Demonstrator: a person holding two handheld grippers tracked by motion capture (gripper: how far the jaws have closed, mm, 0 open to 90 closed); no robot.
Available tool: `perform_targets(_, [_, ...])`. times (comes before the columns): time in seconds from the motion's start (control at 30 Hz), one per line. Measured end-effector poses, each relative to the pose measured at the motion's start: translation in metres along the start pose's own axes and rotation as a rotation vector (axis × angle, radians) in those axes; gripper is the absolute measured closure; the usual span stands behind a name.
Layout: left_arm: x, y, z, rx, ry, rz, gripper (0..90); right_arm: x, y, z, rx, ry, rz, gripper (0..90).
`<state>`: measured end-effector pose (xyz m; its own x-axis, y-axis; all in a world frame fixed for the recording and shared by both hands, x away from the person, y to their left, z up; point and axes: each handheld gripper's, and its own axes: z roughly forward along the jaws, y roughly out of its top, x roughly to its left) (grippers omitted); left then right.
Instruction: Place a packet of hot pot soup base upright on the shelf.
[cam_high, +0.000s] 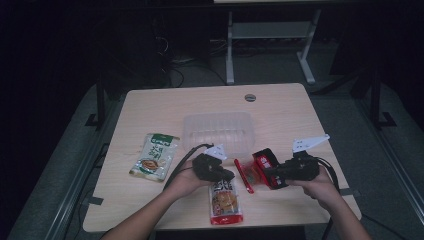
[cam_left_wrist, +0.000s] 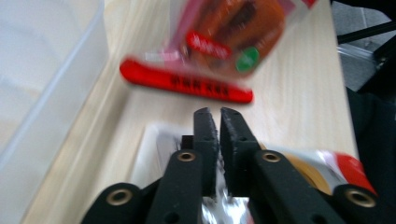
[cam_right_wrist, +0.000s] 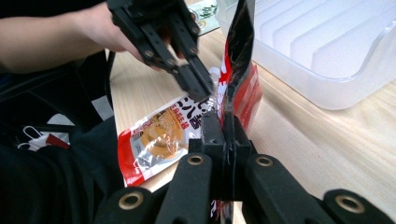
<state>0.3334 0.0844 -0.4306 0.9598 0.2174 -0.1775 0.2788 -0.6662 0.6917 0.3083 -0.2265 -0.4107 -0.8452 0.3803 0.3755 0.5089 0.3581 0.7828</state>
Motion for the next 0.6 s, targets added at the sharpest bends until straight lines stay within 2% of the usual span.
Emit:
perform_targets(0.3, [-0.009, -0.033, -0.04, -0.001, 0.051, -0.072, 66.0, 0.008, 0.008, -0.003, -0.012, -0.009, -0.028, 90.0])
perform_targets(0.37, [-0.01, -0.041, -0.047, -0.004, 0.059, -0.094, 61.2, 0.008, 0.01, -0.002, -0.012, -0.004, -0.035, 90.0])
perform_targets(0.6, [-0.013, -0.066, -0.066, 0.016, 0.115, -0.125, 45.7, 0.009, 0.016, -0.004, -0.022, -0.004, -0.042, 90.0])
